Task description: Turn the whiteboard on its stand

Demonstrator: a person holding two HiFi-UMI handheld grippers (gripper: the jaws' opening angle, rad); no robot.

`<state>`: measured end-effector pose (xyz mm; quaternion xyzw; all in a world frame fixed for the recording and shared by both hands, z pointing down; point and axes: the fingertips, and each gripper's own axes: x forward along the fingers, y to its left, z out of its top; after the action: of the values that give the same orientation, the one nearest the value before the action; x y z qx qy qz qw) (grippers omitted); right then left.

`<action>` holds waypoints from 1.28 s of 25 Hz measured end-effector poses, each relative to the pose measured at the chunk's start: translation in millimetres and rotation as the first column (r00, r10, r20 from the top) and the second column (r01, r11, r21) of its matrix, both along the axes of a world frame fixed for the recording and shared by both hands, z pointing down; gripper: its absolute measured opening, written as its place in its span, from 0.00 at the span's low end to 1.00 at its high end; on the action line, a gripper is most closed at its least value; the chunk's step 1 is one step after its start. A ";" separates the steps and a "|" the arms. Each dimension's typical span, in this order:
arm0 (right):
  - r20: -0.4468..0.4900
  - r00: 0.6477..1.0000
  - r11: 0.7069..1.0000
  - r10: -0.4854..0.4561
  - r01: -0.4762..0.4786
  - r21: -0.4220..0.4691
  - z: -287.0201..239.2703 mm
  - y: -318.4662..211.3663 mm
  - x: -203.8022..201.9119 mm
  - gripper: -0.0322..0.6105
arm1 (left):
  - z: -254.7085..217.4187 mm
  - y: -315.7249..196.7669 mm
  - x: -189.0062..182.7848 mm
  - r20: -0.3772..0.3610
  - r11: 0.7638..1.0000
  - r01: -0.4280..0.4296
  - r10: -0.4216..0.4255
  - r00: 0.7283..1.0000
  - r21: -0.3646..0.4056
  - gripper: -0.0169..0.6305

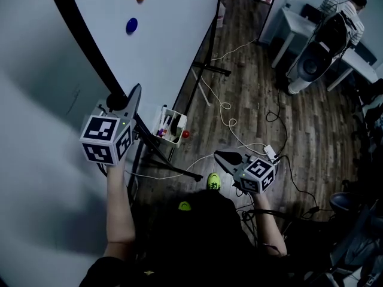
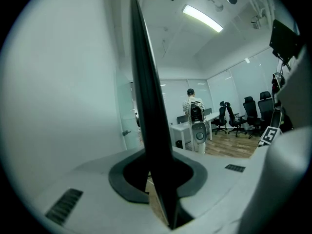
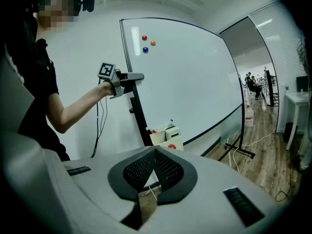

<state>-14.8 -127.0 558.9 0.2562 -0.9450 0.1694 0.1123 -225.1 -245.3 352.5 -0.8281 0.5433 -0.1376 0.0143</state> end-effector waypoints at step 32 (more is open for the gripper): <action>0.005 1.000 0.999 0.024 -0.024 -0.031 11.1 8.6 -3.4 0.05 | 0.2 -35.0 12.3 0.109 0.999 0.004 -0.008 0.994 0.035 0.17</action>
<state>-18.2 -118.4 570.0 0.2653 -0.9395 0.1860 0.1115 -212.8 -280.3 352.7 -0.8173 0.5466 -0.1732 0.0578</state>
